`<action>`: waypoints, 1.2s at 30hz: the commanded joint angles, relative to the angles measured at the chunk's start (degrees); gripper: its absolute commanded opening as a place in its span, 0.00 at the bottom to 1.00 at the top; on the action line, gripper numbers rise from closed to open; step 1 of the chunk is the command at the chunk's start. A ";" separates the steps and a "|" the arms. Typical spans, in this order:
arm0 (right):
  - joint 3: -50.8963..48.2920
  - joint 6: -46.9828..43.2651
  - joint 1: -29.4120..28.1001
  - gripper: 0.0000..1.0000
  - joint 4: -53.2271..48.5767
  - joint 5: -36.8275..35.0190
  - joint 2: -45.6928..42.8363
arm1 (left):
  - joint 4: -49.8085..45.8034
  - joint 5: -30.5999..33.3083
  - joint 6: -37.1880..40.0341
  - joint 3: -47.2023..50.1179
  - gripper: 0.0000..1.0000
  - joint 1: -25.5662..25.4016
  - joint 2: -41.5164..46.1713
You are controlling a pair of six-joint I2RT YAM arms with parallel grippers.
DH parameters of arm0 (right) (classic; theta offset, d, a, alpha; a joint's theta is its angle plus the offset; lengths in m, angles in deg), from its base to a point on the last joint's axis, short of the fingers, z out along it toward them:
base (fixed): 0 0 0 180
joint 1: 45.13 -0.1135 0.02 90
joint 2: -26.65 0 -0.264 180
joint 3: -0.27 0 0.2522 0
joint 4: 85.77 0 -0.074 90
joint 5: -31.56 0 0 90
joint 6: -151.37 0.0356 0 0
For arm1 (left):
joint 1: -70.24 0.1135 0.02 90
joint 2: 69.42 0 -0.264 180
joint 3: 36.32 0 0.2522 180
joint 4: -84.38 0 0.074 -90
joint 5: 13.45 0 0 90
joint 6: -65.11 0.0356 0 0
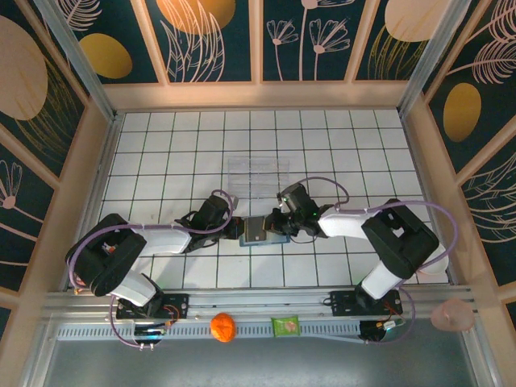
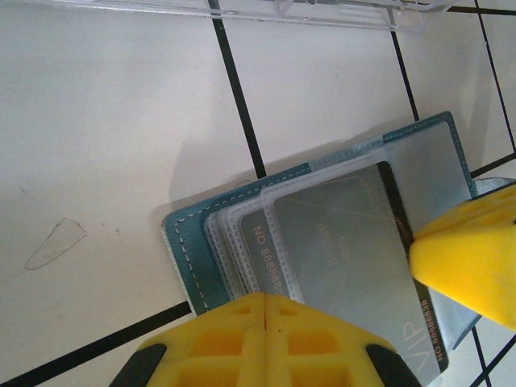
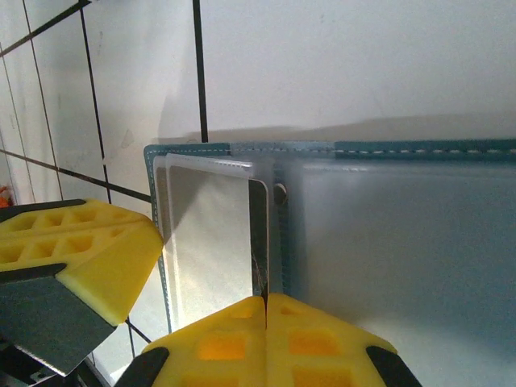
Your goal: Take the credit cards out of the card holder
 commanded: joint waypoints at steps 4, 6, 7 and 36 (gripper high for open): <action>-0.69 0.65 0.08 0.00 -3.36 -4.65 -2.24 | -0.92 -0.28 0.78 0.94 0.03 -0.32 -0.74; -0.61 0.80 0.06 0.00 -4.08 -5.43 -2.34 | -1.02 -0.24 0.74 0.98 0.03 -0.31 -0.56; -0.69 0.77 0.01 0.00 -4.38 -5.81 -2.44 | -1.05 -0.20 0.77 1.00 0.03 -0.29 -0.43; 0.95 -3.89 -1.87 0.00 -11.55 -13.35 -8.72 | -3.58 1.15 1.66 -0.82 0.20 -0.25 1.73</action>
